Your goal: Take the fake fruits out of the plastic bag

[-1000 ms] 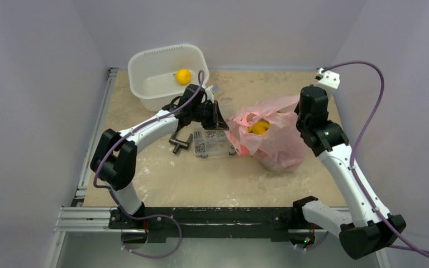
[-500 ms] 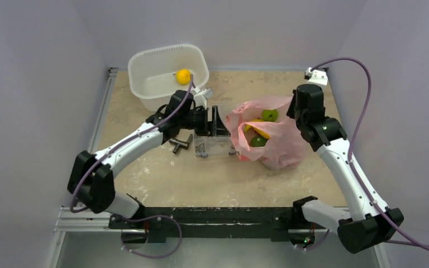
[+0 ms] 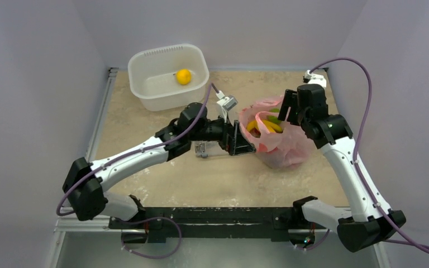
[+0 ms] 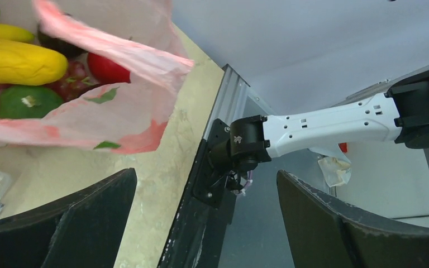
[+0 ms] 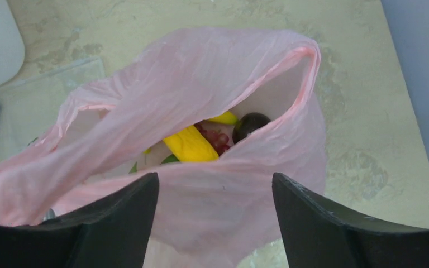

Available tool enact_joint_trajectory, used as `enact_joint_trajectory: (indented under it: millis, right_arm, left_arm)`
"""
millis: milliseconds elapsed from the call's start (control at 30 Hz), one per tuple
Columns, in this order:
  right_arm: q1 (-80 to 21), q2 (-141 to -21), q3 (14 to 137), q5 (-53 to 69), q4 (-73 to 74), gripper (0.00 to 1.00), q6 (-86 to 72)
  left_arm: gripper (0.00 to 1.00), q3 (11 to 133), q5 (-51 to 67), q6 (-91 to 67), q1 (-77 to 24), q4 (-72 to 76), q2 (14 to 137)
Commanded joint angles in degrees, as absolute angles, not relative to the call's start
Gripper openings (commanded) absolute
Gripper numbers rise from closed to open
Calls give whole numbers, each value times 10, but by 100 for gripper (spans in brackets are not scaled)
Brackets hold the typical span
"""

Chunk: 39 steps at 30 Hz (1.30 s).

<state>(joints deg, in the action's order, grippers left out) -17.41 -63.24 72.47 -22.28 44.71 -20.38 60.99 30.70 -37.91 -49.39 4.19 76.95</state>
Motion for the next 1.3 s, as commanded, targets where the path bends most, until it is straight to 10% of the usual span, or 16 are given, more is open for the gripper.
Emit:
enact_joint_trajectory:
  millis: [0, 67, 733, 833, 933, 1267]
  right_arm:
    - [-172, -636, 776, -205, 564, 82, -272]
    - [-172, -611, 758, -173, 559, 98, -298]
    - [-171, -671, 739, -123, 541, 98, -536]
    - [-171, -631, 676, -96, 514, 81, -526]
    - [-171, -565, 622, -78, 525, 1, -507]
    - [-172, -450, 481, -56, 653, 0, -470]
  left_arm:
    - [96, 660, 339, -386, -527, 114, 836]
    - [96, 669, 346, -400, -534, 137, 858]
    - [97, 627, 235, -297, -538, 4, 736]
    - [97, 649, 238, -299, -538, -15, 748]
    - [97, 679, 247, -315, -537, -23, 773]
    - [80, 736, 267, -351, -535, 16, 870]
